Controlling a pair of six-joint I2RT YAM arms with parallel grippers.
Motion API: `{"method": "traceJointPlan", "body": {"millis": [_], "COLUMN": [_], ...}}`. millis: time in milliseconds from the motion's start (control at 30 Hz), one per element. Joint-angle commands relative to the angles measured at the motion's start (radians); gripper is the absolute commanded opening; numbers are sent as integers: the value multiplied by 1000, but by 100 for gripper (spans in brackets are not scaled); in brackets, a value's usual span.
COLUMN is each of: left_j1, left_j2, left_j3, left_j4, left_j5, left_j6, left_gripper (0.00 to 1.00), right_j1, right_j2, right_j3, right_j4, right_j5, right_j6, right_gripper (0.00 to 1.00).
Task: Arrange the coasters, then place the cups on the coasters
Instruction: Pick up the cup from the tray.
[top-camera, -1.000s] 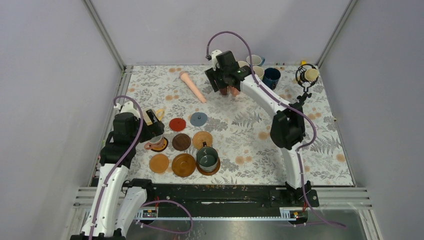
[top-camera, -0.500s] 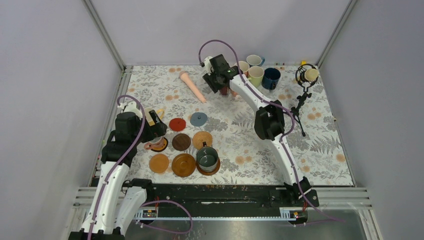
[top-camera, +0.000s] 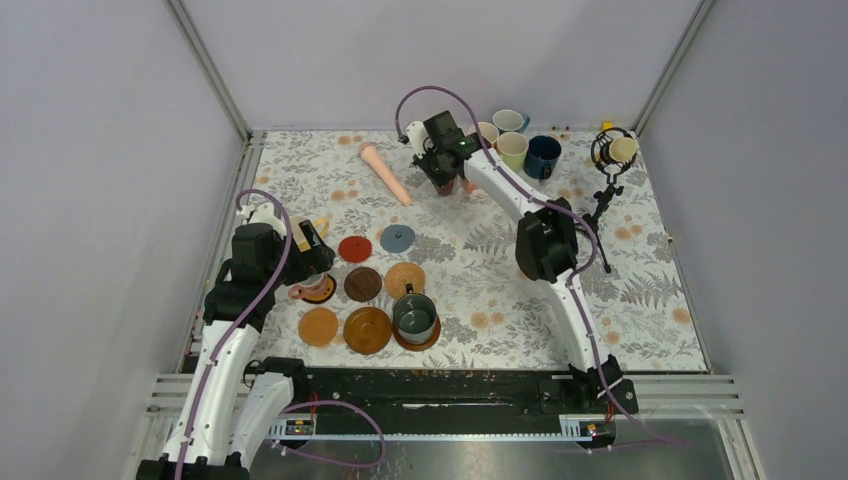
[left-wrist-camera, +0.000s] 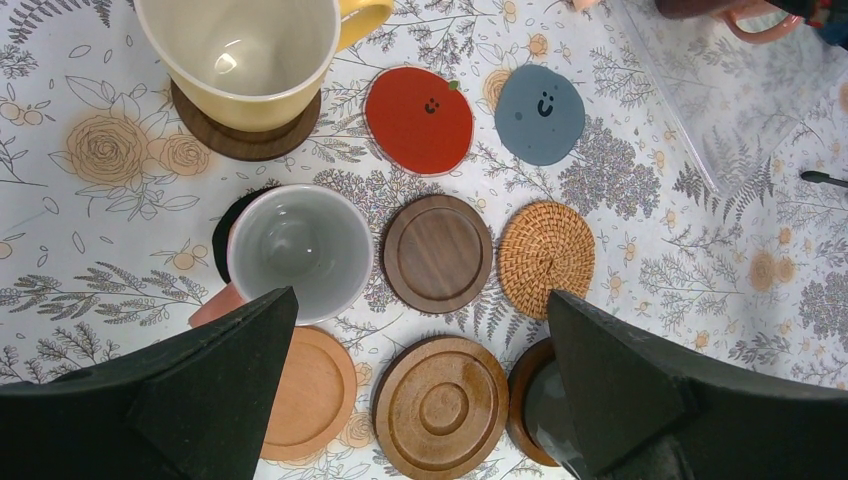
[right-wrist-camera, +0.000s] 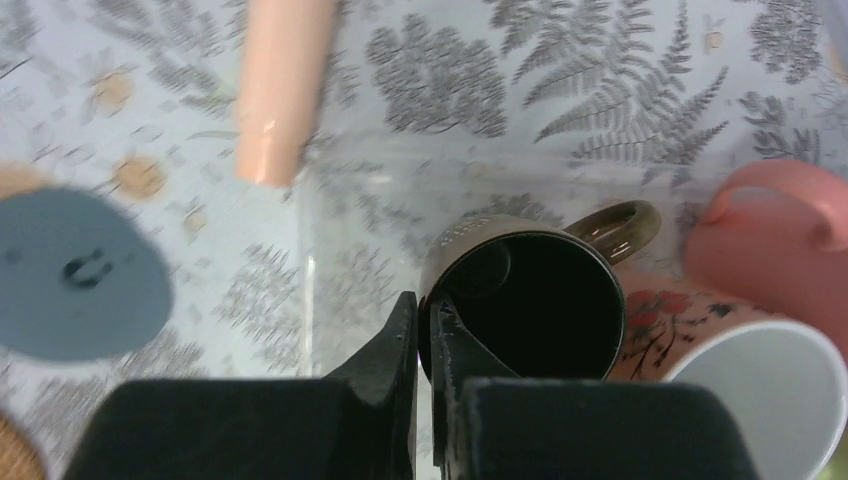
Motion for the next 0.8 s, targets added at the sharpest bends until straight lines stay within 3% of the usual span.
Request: {"method": "traceJointPlan", "body": {"millis": [0,333,533,767], "left_j1": [-2,-2,-2,-2], "left_j2": [-15,-74,-130,-189], "left_j3": [12,39,184,393], "left_j4": [37,16,-51,-176], "left_j5": [-24,-55,40,-32], "left_j6": [8,-24,-100,-127], "left_gripper": [99,99,99,99], "right_j1": [-3,5,104,281], "right_j2": [-273,-717,-851,-926], "right_j3": [-120,-644,-753,-858], "right_j4": [52,308,248,251], "right_j5": [-198,-561,-638,-742], "right_j6": [-97,-233,-326,-528], "right_gripper": [0,0,0,0]}}
